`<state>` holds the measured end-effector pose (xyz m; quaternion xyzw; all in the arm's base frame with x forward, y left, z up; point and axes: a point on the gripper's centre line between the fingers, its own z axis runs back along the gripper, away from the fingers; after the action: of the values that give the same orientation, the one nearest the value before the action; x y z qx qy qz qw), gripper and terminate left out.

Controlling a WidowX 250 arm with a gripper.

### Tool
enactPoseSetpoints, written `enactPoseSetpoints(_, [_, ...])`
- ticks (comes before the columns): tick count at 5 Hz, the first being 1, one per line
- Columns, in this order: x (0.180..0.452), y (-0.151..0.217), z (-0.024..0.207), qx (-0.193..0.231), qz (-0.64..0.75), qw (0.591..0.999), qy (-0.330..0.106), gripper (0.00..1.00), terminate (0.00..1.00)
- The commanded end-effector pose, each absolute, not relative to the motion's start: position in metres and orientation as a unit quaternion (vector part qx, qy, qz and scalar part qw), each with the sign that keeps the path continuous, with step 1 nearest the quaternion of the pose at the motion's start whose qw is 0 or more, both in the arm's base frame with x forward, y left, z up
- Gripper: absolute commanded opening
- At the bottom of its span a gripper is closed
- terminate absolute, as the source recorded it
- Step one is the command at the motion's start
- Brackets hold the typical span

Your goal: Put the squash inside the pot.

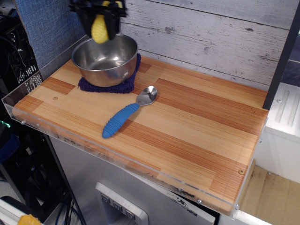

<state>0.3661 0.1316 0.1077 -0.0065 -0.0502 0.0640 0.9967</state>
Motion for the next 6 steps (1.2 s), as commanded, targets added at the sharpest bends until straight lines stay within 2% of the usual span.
enactPoseSetpoints(1, [0.364,0.126,0.083,0.000,0.052,0.999,-0.015,0.00,0.00])
enactPoseSetpoints(3, [0.346,0.136,0.053,0.003,0.059,0.997,0.039,0.00,0.00])
enactPoseSetpoints(4, [0.346,0.134,0.051,0.008,0.058,0.998,0.036,1.00,0.00])
enactPoseSetpoints(5, [0.351,0.128,0.074,-0.005,0.056,0.998,-0.012,1.00,0.00])
enactPoseSetpoints(6, [0.351,0.121,0.124,-0.007,0.050,0.994,-0.100,1.00,0.00])
